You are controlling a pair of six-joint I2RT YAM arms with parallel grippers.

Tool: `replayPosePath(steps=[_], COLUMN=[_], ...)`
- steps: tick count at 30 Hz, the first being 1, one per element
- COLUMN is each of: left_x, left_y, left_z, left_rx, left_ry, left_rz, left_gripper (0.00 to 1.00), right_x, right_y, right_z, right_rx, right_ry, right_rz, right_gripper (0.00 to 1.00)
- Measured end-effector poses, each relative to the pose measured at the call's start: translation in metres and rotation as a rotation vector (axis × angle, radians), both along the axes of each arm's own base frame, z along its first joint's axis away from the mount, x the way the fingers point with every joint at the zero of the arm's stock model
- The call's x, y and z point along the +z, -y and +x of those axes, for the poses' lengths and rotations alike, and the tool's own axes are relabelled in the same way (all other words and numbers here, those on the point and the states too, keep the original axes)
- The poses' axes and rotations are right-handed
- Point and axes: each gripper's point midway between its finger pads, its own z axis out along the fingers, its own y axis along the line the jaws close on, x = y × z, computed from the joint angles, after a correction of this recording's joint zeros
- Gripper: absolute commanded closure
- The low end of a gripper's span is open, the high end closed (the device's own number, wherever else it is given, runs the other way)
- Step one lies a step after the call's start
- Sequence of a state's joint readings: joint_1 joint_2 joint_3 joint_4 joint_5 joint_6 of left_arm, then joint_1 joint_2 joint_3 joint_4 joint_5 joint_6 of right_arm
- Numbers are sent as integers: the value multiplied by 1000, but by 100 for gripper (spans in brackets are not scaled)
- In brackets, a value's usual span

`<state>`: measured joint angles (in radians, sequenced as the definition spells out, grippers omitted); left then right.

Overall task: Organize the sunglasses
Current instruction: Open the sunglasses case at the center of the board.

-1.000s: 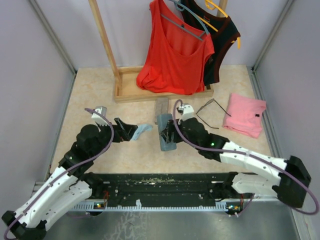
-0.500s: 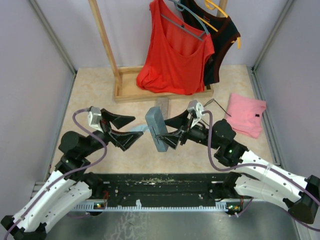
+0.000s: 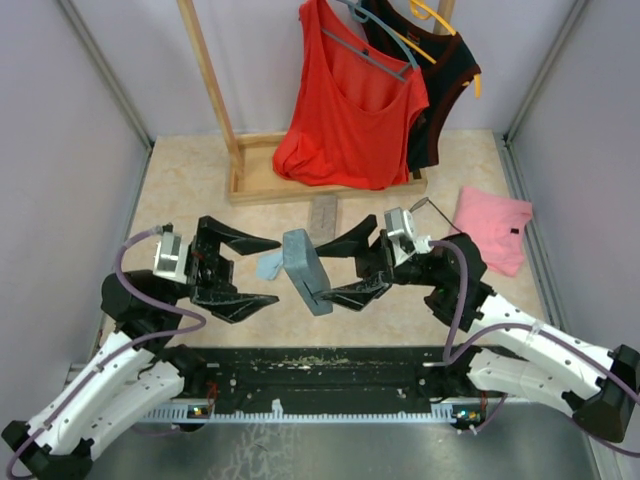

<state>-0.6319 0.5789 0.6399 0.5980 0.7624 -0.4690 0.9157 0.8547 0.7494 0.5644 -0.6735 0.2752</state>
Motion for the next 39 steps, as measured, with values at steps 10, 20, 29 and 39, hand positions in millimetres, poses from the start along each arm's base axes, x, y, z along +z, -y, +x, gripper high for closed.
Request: replayPosePath(steps=[10, 20, 29, 39], left_x=[-2, 4, 2, -6], left_y=[11, 13, 14, 20], left_z=[4, 4, 16, 28], left_rx=[-65, -94, -56, -38], left_ry=[-38, -57, -106, -158], left_rz=[5, -24, -34, -17], left_gripper=[0, 0, 1, 20], right_x=[0, -2, 0, -1], right_y=[-13, -21, -23, -26], right_z=[-1, 7, 15, 21], right_rx=[57, 49, 14, -8], right_ry=[42, 48, 43, 30], right_rz=[-2, -3, 12, 14], right_gripper=[100, 100, 100, 100])
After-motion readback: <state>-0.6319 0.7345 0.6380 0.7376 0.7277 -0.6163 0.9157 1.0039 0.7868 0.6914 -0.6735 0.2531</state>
